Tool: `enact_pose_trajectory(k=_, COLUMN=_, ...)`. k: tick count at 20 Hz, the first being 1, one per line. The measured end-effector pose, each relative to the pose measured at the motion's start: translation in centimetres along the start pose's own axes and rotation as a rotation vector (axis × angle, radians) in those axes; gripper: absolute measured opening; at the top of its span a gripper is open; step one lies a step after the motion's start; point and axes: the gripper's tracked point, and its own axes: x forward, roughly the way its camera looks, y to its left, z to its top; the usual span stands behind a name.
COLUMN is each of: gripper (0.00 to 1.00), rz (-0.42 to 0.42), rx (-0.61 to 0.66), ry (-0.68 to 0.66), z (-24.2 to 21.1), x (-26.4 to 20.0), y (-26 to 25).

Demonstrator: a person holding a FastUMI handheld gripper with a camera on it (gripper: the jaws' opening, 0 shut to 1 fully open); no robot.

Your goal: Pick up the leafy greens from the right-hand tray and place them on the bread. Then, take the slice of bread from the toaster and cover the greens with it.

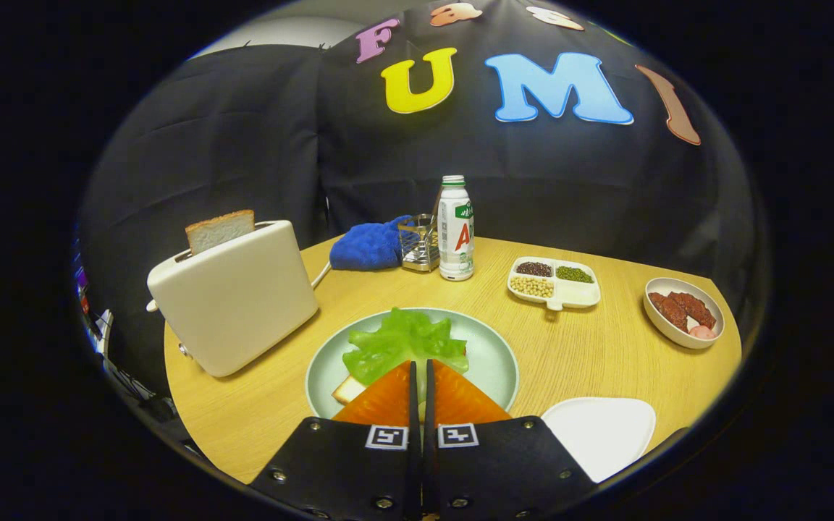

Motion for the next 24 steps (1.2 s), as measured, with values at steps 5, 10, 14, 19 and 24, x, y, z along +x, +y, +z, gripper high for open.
enact_pose_trajectory(k=5, gripper=0.14, rz=-0.071, rx=-0.076, ry=0.028, z=-0.8, x=0.0, y=-1.2)
enact_pose_trajectory(k=10, gripper=0.44, rz=-0.085, rx=-0.044, ry=-0.007, z=-0.7, x=-1.3, y=-1.2)
enact_pose_trajectory(k=14, gripper=0.6, rz=-0.125, rx=-0.013, ry=-0.131, z=1.6, x=-3.7, y=-0.9)
enact_pose_trajectory(k=19, gripper=0.6, rz=-0.156, rx=0.062, ry=-0.291, z=4.9, x=-6.2, y=1.3)
enact_pose_trajectory(k=24, gripper=0.6, rz=-0.233, rx=0.093, ry=-0.307, z=5.9, x=-6.6, y=3.6)
